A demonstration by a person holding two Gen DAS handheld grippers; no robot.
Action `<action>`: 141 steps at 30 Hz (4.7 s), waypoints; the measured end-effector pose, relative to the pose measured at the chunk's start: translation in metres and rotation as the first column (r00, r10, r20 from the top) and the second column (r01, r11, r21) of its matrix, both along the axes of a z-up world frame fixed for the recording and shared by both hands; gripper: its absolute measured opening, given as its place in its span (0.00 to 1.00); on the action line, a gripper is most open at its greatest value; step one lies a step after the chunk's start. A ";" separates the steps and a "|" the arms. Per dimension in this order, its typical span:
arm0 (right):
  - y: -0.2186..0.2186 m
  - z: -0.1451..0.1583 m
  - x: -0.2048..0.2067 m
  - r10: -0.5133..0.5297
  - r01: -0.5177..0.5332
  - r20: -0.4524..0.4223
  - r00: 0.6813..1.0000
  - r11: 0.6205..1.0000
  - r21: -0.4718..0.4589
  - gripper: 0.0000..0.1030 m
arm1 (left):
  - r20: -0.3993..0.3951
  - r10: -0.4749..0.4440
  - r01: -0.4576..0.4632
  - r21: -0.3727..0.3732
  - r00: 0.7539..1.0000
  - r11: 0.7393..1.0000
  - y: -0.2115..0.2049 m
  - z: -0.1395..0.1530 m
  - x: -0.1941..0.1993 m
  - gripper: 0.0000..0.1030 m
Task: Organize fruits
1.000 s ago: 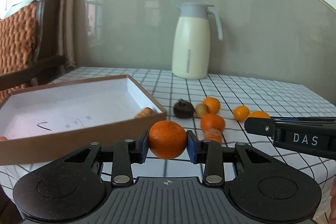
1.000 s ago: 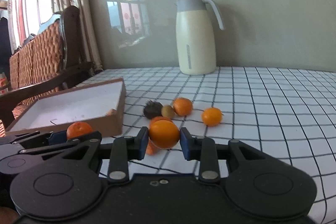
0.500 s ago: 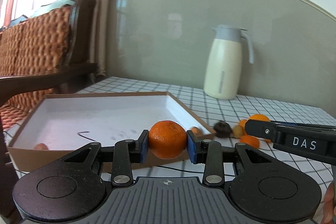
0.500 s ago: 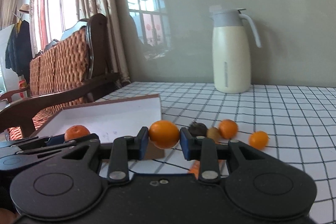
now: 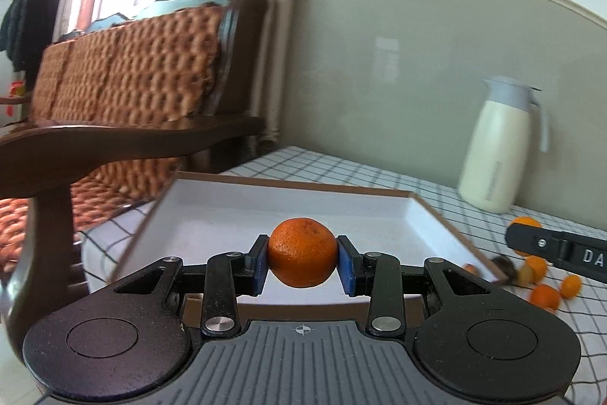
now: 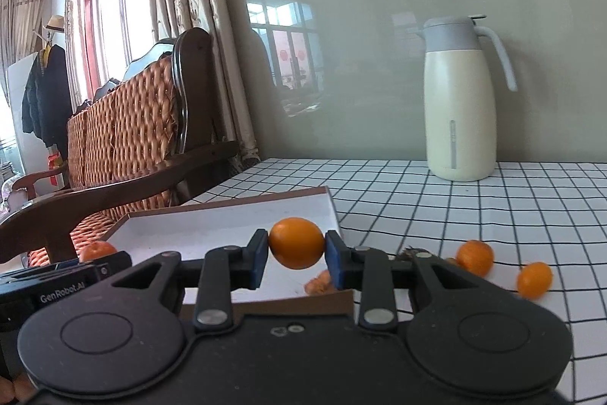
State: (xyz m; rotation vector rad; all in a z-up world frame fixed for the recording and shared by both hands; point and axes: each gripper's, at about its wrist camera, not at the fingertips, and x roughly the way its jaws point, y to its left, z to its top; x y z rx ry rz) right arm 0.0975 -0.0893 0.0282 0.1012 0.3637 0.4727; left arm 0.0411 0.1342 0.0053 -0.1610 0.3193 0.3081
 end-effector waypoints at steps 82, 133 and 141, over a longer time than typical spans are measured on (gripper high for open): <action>-0.167 -0.026 -0.027 -0.386 0.386 -0.130 0.913 0.922 -0.022 0.81 | -0.110 -0.401 0.410 0.078 0.910 0.909 -0.177 -0.018 0.022 1.00; -0.157 -0.032 -0.008 -0.345 0.344 -0.164 0.924 0.938 -0.037 0.71 | -0.195 -0.437 0.456 0.064 0.878 0.888 -0.207 -0.041 0.050 0.29; -0.149 -0.038 0.009 -0.338 0.338 -0.189 0.922 0.941 -0.036 0.65 | -0.186 -0.416 0.431 0.048 0.890 0.901 -0.201 -0.043 0.059 0.29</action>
